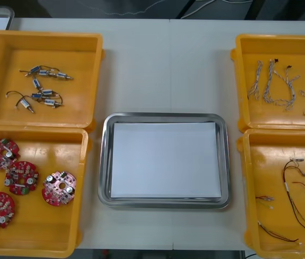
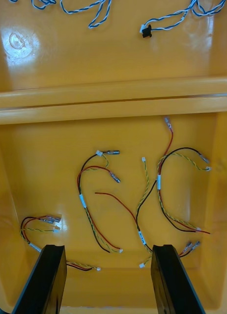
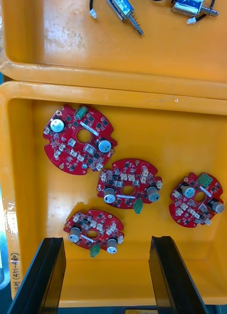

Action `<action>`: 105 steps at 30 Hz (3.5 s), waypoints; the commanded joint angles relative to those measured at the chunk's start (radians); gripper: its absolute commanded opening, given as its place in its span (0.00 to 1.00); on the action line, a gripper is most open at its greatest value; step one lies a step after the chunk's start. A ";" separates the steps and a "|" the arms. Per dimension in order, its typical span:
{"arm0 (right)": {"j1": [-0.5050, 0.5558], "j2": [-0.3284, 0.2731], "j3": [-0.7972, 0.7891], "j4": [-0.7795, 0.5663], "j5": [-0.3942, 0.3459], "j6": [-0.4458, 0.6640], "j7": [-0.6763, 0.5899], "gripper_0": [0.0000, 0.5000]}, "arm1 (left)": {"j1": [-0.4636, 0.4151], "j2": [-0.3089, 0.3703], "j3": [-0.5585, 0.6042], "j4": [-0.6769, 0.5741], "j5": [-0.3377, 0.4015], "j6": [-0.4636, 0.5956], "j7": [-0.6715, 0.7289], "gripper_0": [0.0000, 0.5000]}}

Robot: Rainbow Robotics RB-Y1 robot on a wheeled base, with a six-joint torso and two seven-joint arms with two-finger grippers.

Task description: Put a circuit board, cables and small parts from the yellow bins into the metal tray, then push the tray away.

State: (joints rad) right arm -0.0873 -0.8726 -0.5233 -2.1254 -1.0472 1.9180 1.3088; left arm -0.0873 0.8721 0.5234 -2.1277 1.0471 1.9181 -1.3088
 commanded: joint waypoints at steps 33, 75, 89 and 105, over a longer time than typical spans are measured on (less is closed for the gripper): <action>0.000 0.000 0.000 -0.004 0.000 0.000 0.000 1.00 | 0.000 0.001 0.000 -0.002 0.000 0.000 0.000 1.00; 0.077 0.029 -0.040 0.005 0.001 -0.062 0.015 1.00 | 0.107 -0.018 -0.134 -0.006 -0.035 -0.169 0.031 1.00; 0.228 0.024 -0.057 0.005 -0.007 -0.178 0.041 1.00 | 0.258 0.008 -0.212 -0.047 -0.047 -0.381 0.060 1.00; 0.465 0.026 -0.029 0.005 -0.011 -0.422 0.175 1.00 | 0.359 0.011 -0.312 -0.057 -0.119 -0.570 0.052 1.00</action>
State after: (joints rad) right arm 0.3008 -0.8483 -0.5429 -2.1166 -1.0480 1.5386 1.4868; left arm 0.2350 0.8399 0.2457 -2.1534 0.9582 1.3707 -1.3076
